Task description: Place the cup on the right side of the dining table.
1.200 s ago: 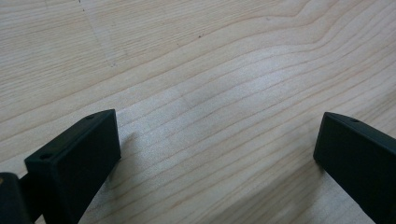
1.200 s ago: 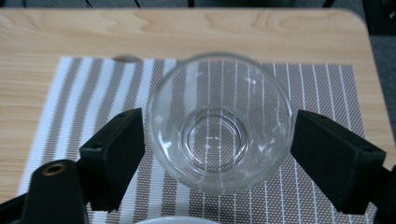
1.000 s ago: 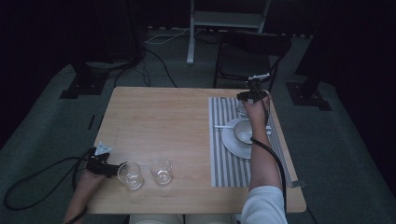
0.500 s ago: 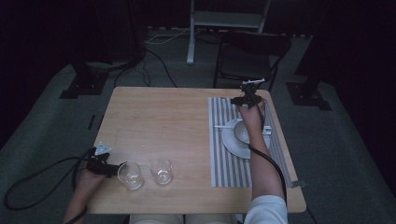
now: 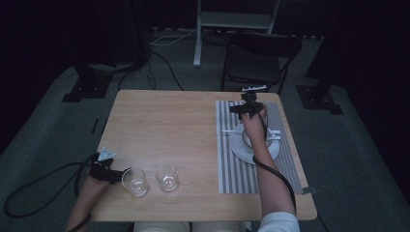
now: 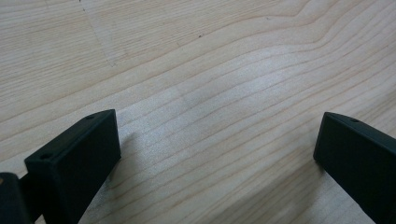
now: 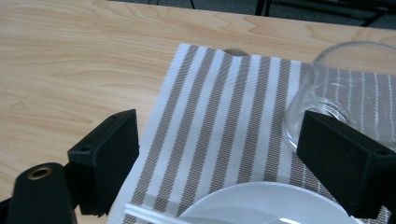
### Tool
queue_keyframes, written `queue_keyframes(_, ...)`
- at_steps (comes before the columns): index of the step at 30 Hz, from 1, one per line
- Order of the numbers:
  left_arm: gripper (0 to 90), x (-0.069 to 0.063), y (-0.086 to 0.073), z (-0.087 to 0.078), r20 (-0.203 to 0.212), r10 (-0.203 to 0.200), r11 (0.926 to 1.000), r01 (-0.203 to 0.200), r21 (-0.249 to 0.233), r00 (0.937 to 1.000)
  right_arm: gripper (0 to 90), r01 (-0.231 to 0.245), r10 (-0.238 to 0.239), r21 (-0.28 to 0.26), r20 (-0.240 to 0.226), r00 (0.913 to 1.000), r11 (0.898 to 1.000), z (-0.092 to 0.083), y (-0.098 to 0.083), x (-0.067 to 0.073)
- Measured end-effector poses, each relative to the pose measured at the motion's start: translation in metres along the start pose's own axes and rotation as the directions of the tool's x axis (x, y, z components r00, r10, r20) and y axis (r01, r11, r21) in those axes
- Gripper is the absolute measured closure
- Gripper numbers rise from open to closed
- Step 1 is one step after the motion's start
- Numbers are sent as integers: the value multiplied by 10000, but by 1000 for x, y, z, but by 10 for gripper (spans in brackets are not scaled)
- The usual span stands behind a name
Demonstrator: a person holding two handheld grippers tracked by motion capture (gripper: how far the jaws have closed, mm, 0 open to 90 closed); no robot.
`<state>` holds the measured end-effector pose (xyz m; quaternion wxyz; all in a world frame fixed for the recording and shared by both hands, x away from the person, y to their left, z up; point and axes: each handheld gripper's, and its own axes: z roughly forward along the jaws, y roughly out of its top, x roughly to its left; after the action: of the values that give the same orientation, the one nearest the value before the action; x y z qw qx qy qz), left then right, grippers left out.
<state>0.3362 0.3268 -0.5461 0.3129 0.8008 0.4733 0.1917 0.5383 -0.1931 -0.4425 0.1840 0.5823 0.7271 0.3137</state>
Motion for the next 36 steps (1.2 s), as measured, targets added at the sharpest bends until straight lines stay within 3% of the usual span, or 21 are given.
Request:
queue_keyframes(17, 10, 0, 0, 0, -49, -39, 10000, 39, -18, 10000, 127, 1122, -1128, -305, -178, 9935, 9932, -5, -19, 36)
queue_keyframes(36, 9, 0, 0, 0, 9, 43, 10000, -43, 1, 10000, 127, 1473, -1525, -789, -639, 9862, 9859, -22, -58, 54)
